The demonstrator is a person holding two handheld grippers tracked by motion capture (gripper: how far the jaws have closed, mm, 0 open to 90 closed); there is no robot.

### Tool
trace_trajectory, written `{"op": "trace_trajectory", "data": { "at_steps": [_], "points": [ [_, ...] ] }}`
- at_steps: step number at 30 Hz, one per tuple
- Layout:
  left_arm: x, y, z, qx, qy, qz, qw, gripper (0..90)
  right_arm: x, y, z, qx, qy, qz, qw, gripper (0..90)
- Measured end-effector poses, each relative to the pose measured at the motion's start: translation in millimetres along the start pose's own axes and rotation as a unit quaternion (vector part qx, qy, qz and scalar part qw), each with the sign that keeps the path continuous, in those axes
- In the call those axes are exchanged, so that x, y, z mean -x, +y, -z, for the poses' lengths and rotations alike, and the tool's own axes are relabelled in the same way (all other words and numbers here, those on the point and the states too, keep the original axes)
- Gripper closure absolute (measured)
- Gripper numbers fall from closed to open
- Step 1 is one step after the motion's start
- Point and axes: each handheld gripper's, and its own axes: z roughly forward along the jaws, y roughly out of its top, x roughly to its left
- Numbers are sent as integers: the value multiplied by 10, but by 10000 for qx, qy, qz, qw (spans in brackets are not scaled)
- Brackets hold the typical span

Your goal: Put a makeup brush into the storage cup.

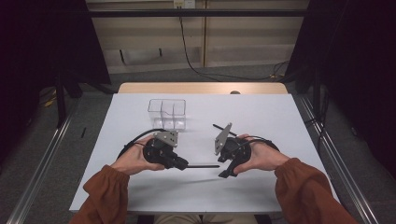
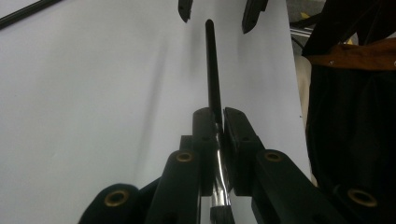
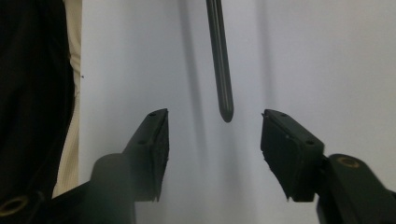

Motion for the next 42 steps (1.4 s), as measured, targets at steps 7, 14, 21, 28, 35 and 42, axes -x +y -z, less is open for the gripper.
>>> {"op": "trace_trajectory", "data": {
  "at_steps": [7, 14, 21, 28, 35, 42],
  "points": [
    [-1, 6, -12, 16, -11, -20, 10000, 839, 34, 68, -19, -187, 16, 48, 9998, 524],
    [0, 5, -45, 23, -66, -31, 10000, 839, 25, 122, -121, -396, 149, 138, 9990, 598],
    [-3, 6, -50, 75, -123, -34, 9999, 839, 6, 168, -127, -378, 109, 289, 9988, 686],
    [-3, 12, -84, 27, -151, -48, 9999, 839, -8, 185, -139, -420, 192, 303, 9985, 759],
    [-5, 18, -117, 27, -158, -30, 9999, 839, 12, 184, -148, -366, 201, 268, 9988, 827],
    [-25, 22, -124, 38, -138, -61, 9999, 839, 24, 168, -177, -332, 183, 346, 9987, 838]
  ]
}}
